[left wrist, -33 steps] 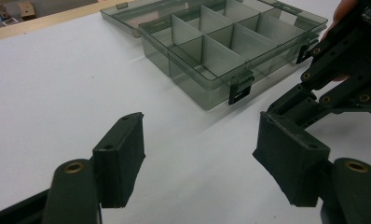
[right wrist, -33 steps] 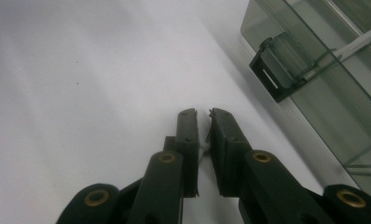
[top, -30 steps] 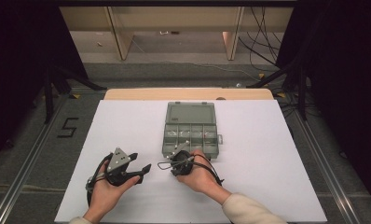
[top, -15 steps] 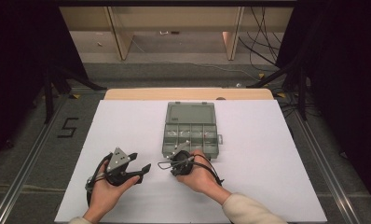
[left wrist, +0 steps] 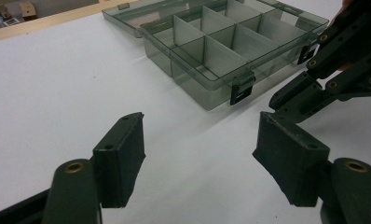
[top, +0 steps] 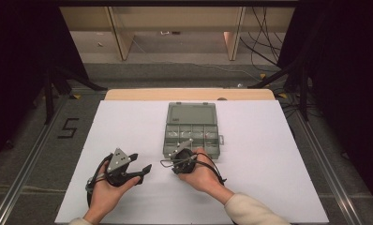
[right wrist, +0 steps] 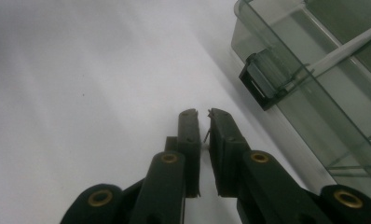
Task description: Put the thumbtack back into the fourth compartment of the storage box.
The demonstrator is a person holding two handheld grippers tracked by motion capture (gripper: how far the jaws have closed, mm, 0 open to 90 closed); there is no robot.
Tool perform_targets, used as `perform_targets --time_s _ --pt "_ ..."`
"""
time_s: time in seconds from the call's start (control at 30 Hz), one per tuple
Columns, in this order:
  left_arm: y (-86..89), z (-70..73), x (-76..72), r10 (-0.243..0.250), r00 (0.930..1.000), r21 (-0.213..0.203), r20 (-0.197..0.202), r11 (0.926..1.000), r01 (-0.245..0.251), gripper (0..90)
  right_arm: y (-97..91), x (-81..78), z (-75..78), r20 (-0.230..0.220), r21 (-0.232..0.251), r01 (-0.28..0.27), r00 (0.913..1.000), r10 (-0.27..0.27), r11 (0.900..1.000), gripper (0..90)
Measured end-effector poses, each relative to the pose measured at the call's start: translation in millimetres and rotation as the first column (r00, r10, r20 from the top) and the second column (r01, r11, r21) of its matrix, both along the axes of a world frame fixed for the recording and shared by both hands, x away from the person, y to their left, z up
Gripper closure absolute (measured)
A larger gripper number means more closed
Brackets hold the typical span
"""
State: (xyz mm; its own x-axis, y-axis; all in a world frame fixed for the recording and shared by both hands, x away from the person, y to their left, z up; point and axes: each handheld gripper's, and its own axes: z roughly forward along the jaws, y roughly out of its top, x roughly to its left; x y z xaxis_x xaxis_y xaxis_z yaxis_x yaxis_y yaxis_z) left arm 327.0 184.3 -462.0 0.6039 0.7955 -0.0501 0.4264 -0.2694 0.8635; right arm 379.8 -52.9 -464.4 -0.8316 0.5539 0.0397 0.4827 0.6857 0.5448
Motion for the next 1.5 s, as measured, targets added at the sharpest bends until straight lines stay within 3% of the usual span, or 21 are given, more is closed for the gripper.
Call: perform_targets --time_s 0.57,0.77,1.07,1.1,1.17,1.37,1.5 --pt "0.0 -0.2 0.3 -0.002 1.0 -0.006 -0.001 1.0 0.002 32.1 -4.9 3.7 7.5 0.012 0.02 0.021 0.9997 -0.021 0.9996 83.7" --pt "1.0 0.3 0.8 -0.012 0.9999 0.009 0.009 0.9999 0.012 32.0 -6.8 5.2 10.2 0.016 0.032 0.026 0.9995 -0.027 0.9991 83.7" --pt "1.0 0.2 1.0 -0.014 0.9999 0.009 0.008 0.9999 0.014 32.1 -12.8 9.2 17.5 0.031 0.053 0.053 0.998 -0.055 0.9972 83.7" --pt "-0.3 -0.5 -0.1 0.004 1.0 -0.012 -0.007 0.9999 -0.004 32.1 -13.4 9.6 17.8 0.042 0.059 0.054 0.9975 -0.057 0.9968 83.7" --pt "0.6 -0.1 0.7 -0.009 1.0 0.002 0.003 1.0 0.009 32.1 -13.7 10.1 19.1 0.031 0.064 0.069 0.997 -0.071 0.9955 83.7" --pt "0.0 -0.6 0.1 -0.002 1.0 -0.008 -0.006 1.0 0.002 32.1 -18.5 13.2 24.0 0.035 0.07 0.084 0.9956 -0.087 0.994 83.7" --pt "0.1 -0.3 0.3 -0.005 1.0 -0.002 -0.002 1.0 0.005 32.2 -21.4 15.5 25.4 0.053 0.083 0.088 0.9943 -0.092 0.9927 83.7"
